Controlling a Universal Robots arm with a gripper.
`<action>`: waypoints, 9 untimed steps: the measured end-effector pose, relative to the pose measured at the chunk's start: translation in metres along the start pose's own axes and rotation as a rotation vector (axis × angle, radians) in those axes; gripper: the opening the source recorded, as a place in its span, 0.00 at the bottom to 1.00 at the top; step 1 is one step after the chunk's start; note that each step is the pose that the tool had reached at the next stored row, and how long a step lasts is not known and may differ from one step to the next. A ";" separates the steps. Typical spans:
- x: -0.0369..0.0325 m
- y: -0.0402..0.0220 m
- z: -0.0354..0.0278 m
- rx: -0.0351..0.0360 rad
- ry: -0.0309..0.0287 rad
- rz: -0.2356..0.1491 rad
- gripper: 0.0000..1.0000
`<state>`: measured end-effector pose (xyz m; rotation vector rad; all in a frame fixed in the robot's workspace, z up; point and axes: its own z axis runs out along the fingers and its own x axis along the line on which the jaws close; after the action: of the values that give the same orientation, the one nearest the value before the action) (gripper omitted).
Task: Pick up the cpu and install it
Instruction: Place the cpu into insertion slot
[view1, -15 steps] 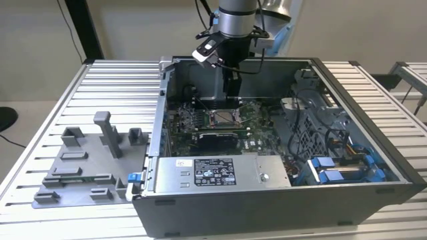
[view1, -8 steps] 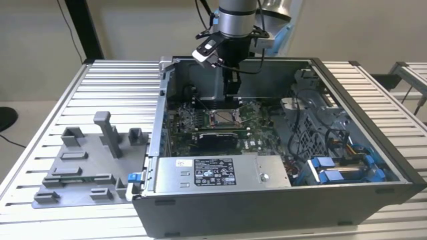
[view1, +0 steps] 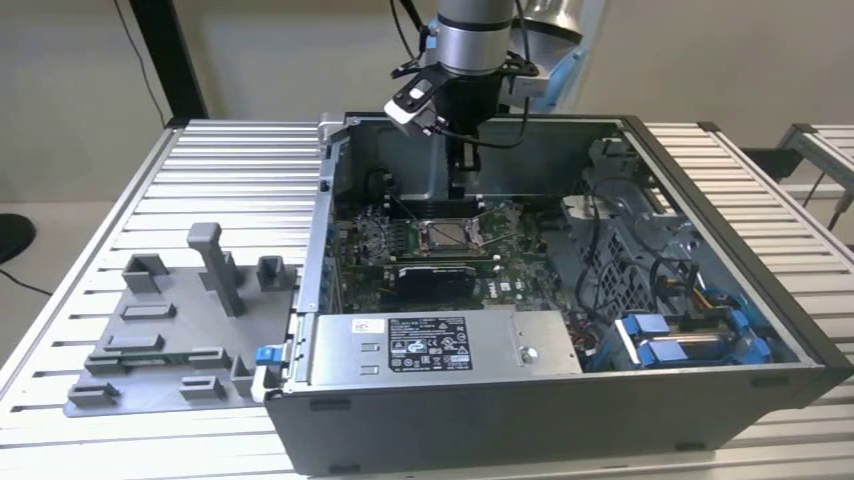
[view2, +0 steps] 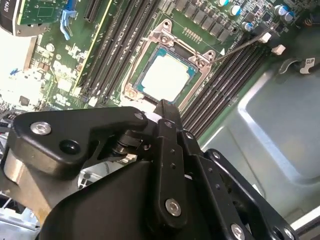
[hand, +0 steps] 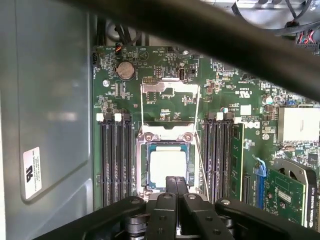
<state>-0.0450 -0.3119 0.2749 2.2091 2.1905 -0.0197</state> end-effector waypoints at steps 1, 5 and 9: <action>0.0000 0.0000 0.0000 0.0000 0.0003 0.000 0.00; -0.0002 0.0040 0.0001 0.0060 0.0014 0.000 0.00; -0.0011 0.0197 0.0013 0.0171 0.0017 0.000 0.00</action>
<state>-0.0253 -0.3132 0.2739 2.2182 2.2000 -0.0368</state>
